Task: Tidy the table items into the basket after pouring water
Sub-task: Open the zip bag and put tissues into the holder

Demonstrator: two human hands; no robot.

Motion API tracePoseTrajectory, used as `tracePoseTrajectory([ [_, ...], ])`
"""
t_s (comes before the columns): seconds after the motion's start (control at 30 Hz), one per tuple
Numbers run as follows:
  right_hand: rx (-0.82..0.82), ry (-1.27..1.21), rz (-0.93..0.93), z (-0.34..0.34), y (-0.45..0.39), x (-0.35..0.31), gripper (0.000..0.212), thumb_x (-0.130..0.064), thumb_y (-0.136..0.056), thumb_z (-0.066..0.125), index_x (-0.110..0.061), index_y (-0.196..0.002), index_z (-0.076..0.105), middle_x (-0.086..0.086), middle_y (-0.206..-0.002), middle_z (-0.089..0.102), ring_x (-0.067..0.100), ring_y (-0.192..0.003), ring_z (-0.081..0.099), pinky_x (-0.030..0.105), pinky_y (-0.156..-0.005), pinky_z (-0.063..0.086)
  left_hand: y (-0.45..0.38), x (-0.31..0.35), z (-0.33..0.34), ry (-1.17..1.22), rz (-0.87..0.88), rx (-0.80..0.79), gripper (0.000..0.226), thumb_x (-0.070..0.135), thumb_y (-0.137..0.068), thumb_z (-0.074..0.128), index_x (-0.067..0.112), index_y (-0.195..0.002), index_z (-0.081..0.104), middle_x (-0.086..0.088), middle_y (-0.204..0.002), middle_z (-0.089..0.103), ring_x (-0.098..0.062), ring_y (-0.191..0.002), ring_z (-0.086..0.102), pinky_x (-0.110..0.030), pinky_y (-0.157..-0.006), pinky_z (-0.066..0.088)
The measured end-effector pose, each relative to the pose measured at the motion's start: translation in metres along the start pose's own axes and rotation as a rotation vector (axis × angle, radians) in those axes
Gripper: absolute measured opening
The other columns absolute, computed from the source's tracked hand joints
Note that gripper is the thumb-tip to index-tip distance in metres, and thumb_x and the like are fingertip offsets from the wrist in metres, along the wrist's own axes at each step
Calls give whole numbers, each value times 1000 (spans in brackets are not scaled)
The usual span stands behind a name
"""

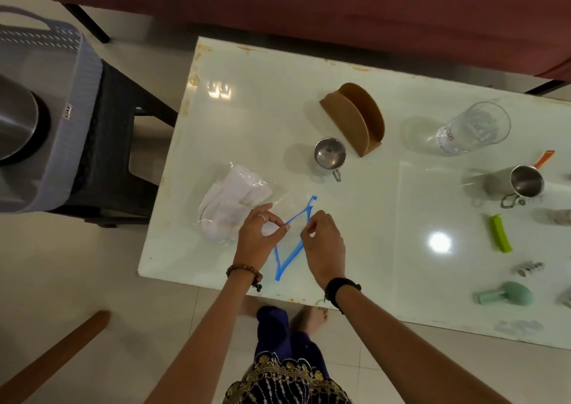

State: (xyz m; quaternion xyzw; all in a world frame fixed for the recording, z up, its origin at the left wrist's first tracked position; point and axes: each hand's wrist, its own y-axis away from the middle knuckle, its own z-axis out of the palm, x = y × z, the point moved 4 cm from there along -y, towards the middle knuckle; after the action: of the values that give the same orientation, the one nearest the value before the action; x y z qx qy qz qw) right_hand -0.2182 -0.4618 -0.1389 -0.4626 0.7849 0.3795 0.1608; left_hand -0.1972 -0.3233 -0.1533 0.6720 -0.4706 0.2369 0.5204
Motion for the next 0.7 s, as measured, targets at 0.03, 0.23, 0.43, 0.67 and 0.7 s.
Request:
tracePoseTrajectory([
  [0.03, -37, 62, -88, 3, 5, -4, 8, -4, -88, 49, -12, -87, 52, 5, -92, 58, 22, -68, 55, 29, -56, 44, -1, 0, -1, 16, -1, 5, 21, 13, -76, 71, 28, -70, 57, 13, -112, 50, -3, -111, 44, 7, -81, 28],
  [0.23, -170, 267, -240, 24, 14, -13, 32, -14, -94, 48, -17, -126, 48, 1, -123, 61, 25, -85, 65, 29, -72, 50, 0, 1, -4, 96, -5, -5, 16, 17, -77, 70, 27, -71, 59, 12, -115, 52, -4, -109, 47, -1, -82, 33],
  [0.43, -212, 59, 68, 35, -2, -21, 12, -20, -92, 51, -9, -92, 57, 12, -96, 69, 22, -73, 58, 22, -58, 40, 2, 1, -7, 94, 43, -6, 20, 12, -78, 69, 27, -70, 58, 11, -115, 53, 6, -100, 50, 12, -71, 29],
  [0.67, -215, 81, 2, 15, 4, -21, 13, -19, -89, 53, -14, -76, 53, 1, -76, 57, 19, -65, 52, 22, -50, 33, 6, -2, -1, 31, 24, -117, 10, 30, -88, 55, 36, -95, 59, 6, -140, 45, -10, -137, 28, -39, -117, 13],
  [0.7, -193, 76, -8, 10, 7, -18, 13, -22, -88, 54, -14, -77, 53, -1, -75, 57, 16, -61, 50, 22, -49, 32, 5, -5, 0, -8, 11, -118, 16, 32, -90, 50, 36, -105, 57, 4, -145, 40, -11, -140, 22, -48, -117, 2],
])
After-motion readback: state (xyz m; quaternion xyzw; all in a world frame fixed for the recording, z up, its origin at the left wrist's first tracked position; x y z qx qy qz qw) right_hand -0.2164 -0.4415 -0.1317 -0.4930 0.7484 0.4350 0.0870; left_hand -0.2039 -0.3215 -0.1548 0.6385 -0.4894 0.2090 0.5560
